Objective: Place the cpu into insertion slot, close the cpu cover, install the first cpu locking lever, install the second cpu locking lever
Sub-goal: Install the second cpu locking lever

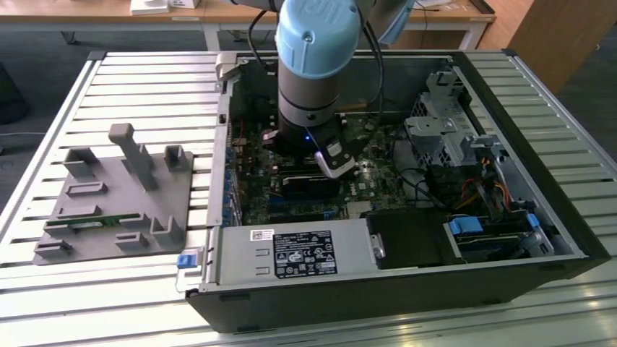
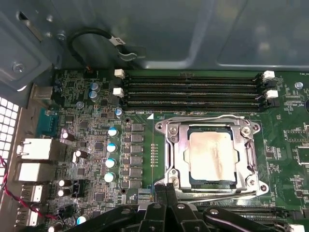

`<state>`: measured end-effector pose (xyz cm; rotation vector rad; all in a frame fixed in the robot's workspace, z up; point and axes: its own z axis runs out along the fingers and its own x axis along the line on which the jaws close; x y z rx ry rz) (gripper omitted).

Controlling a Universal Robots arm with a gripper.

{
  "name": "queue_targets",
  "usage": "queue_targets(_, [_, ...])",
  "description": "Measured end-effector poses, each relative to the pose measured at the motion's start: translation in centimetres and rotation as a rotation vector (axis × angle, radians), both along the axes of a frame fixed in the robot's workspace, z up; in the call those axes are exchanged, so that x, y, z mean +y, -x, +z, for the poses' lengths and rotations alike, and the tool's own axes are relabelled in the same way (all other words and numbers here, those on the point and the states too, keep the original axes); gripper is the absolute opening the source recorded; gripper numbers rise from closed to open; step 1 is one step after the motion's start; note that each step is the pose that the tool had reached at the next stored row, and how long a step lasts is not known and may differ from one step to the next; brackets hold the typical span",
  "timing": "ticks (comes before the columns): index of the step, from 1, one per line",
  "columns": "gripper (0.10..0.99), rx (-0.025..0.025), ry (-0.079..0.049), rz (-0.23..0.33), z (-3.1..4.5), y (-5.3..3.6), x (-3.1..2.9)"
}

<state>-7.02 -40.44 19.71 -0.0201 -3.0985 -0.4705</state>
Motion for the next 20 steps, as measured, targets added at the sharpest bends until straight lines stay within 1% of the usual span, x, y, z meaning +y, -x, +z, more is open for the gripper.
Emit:
queue_targets(2, [0.106, 0.0, 0.0, 0.0, 0.0, 0.0, -0.19])
queue_targets(5, [0.106, 0.0001, 0.0, 0.0, 0.01, 0.0, -0.66])
queue_targets(8, [0.106, 0.0001, 0.0, 0.0, 0.01, 0.0, -0.99])
queue_targets(14, [0.106, 0.0, -0.002, 0.0, -0.01, 0.0, -1.05])
queue_targets(16, [0.106, 0.0, -0.006, 0.0, -0.05, 0.0, -1.06])
queue_targets(17, [0.106, 0.0001, -0.01, 0.0, -0.07, 0.0, -1.06])
queue_targets(20, [0.106, 0.0001, -0.027, 0.0, -0.18, 0.01, -1.06])
